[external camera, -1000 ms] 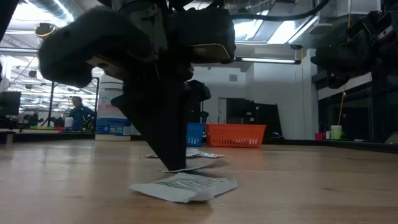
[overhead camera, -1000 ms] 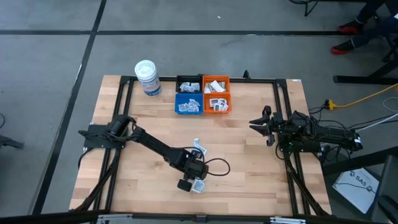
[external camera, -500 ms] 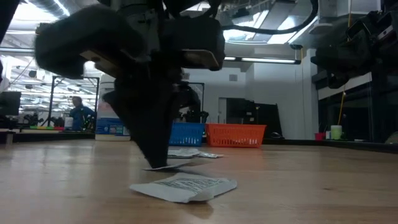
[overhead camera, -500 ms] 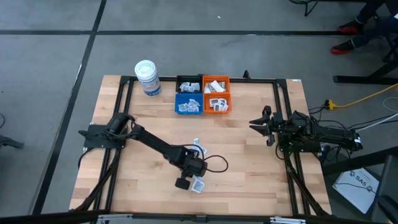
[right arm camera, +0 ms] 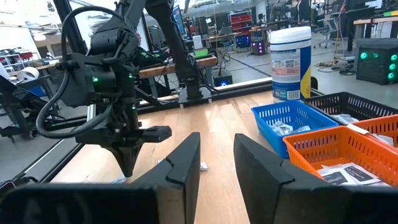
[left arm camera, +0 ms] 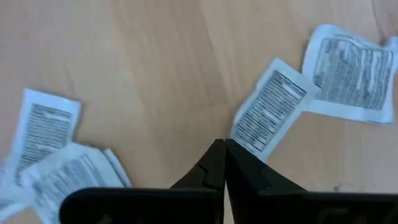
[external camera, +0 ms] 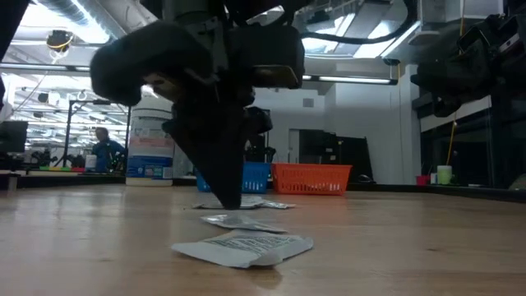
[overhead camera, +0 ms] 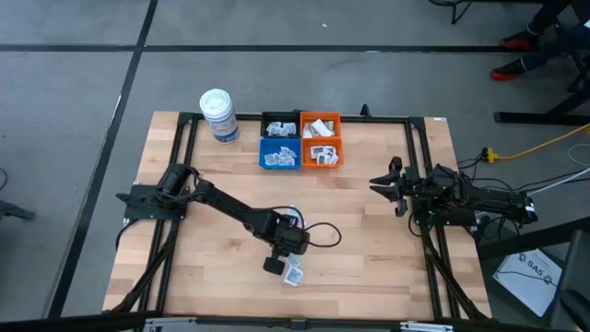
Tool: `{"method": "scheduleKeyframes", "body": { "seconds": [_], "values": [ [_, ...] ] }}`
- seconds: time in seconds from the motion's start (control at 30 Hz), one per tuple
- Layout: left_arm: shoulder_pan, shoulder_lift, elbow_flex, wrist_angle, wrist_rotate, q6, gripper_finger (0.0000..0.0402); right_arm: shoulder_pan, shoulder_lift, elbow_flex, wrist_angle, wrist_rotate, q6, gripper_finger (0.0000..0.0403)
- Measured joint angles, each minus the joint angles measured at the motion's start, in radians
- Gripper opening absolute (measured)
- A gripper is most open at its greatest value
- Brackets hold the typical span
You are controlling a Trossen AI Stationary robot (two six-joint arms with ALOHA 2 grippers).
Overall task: Pick & Place First Aid Supplies
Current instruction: Put the ointment pack into the blue bin
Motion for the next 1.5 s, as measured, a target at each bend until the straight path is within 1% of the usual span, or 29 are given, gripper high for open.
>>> {"method": "scheduleKeyframes", "body": {
  "seconds": [0.2,0.3,0.4,0.5,0.67,0.8,0.9,1.0,1.13,1.37,1.5],
  "values": [
    [0.001,-0.005,0.000,0.030,-0.002,0.116,0.0004,0.000,0.000,0.000,0.000,0.000,0.000,0.0100],
    [-0.002,-0.020,0.000,0.031,0.001,0.144,0.0020,0.000,0.000,0.000,0.000,0.000,0.000,0.0100],
    [-0.008,-0.041,0.008,0.025,0.004,0.105,0.0050,0.000,0.000,0.000,0.000,0.000,0.000,0.0100],
    [-0.018,-0.059,0.016,0.028,0.008,0.052,0.0089,0.000,0.000,0.000,0.000,0.000,0.000,0.0100],
    [-0.050,-0.060,0.016,0.024,0.004,0.033,0.0157,0.000,0.000,0.000,0.000,0.000,0.000,0.0100],
    [-0.089,-0.060,0.016,0.028,-0.047,0.050,0.0200,0.000,0.000,0.000,0.000,0.000,0.000,0.0100],
    [-0.110,-0.060,0.016,0.035,-0.082,0.080,0.0221,0.000,0.000,0.000,0.000,0.000,0.000,0.0100],
    [-0.118,-0.059,0.016,0.059,-0.082,0.087,0.0232,0.000,0.000,0.000,0.000,0.000,0.000,0.0100],
    [-0.122,-0.058,0.016,0.088,-0.096,0.098,0.0235,0.000,0.000,0.000,0.000,0.000,0.000,0.0100],
    [-0.119,-0.058,0.016,0.121,-0.106,0.135,0.0228,0.000,0.000,0.000,0.000,0.000,0.000,0.0100],
    [-0.119,-0.058,0.016,0.123,-0.106,0.184,0.0222,0.000,0.000,0.000,0.000,0.000,0.000,0.0100]
  ]
}}
